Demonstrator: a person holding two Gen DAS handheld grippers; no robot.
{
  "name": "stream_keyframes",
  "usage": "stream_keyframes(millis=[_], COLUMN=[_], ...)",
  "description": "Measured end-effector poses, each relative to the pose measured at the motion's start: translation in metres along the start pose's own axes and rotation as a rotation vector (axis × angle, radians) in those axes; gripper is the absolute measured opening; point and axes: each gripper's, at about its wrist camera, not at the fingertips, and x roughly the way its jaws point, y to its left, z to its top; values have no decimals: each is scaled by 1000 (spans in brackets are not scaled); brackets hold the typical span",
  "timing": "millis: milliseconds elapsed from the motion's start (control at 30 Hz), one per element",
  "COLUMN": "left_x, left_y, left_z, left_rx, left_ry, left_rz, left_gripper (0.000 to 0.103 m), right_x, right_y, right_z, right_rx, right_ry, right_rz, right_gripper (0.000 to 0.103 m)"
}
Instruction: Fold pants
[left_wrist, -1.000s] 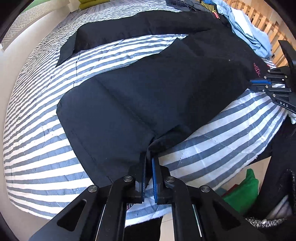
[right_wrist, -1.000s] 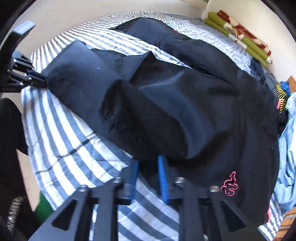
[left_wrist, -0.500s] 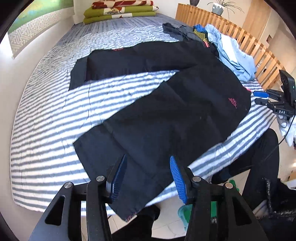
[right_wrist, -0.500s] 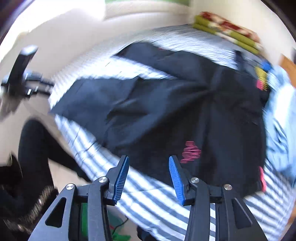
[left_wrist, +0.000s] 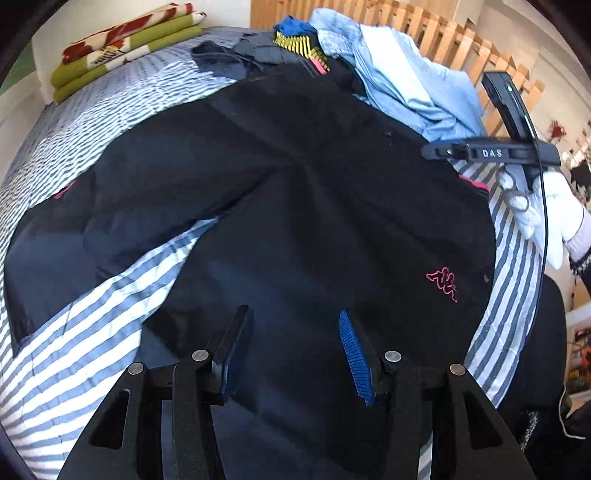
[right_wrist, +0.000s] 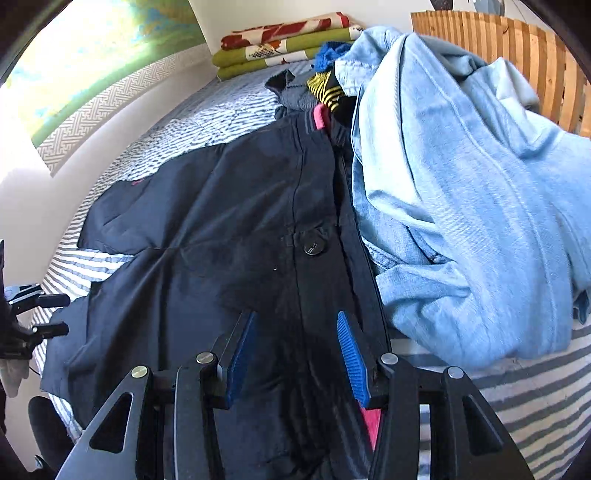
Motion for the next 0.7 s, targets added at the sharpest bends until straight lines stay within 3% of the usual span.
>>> stream_keyframes(millis=[133, 167, 267, 533, 700], left_x=[34, 32, 25, -8, -44], left_y=[-5, -5, 2, 16, 36], left_z=[-9, -14, -24, -68, -95], left_rx=[52, 68, 56, 27, -94], left_ry=[84, 61, 67, 96, 81], left_rz=[17, 13, -3, 51, 90], left_gripper=[52, 53, 56, 59, 59], right_x=[29, 26, 13, -21, -46], right_y=[-11, -10, -6, -2, -15], right_z=[-3, -7, -25, -57, -68], right_rx=[-2, -23, -124, -257, -191], right_ry=[85, 76, 112, 196, 139], right_rz=[-36, -34, -80, -102, -133], right_gripper=[43, 42, 14, 9, 10])
